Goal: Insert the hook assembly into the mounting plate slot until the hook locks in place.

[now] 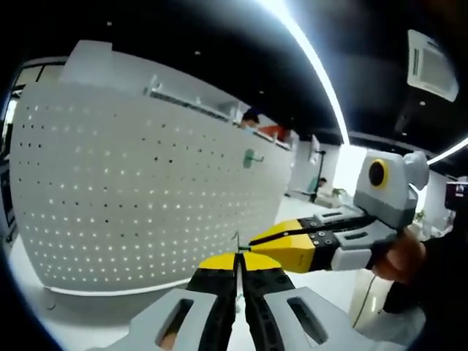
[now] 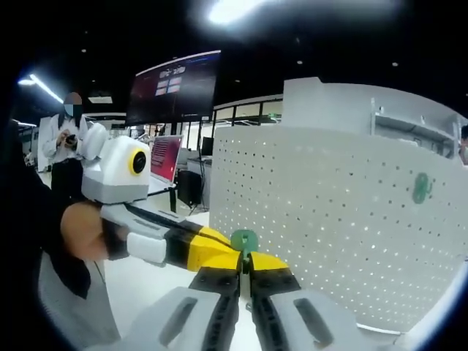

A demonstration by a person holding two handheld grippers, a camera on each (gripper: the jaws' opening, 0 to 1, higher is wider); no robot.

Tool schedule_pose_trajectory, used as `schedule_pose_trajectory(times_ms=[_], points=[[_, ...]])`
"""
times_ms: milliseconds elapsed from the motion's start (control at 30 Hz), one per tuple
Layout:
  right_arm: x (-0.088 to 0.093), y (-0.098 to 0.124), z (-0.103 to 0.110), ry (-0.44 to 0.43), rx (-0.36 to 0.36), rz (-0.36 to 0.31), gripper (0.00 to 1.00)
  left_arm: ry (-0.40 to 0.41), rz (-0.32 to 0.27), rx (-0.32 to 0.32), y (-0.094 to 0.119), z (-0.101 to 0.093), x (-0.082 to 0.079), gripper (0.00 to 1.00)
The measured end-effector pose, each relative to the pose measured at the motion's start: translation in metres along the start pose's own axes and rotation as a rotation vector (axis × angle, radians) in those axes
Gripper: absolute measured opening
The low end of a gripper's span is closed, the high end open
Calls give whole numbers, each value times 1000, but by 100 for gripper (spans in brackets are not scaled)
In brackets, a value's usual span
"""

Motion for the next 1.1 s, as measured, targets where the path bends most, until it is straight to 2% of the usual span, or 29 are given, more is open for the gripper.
schedule_pose_trajectory(times_ms=[167,333,633,867,1100], points=[[-1,1,-1,-3,4,-3,0,-44,10,-14,1,2,1,11],[0,1,-3,-4,9,2,0,-127,30,-27,4,2,4,14],[0,6,-9,-9,35,-2,1,-238,51,-36,13,4,10,26],[0,9,-14,-17,54,-5,1,-248,62,-43,23,9,22,38],[1,11,-17,-30,80,-15,1,-210,49,-40,32,12,33,50]])
Point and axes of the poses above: the point that each gripper's makers call its tool centre point, and the gripper's own axes: y roughly backward along the fingers, z roughly to its left, x roughly out of its underside, the point moved 9 cm from there along y, roughly backward along the fingers, and after that the axes turned 2 degrees about -y, right-handed, at the moved point
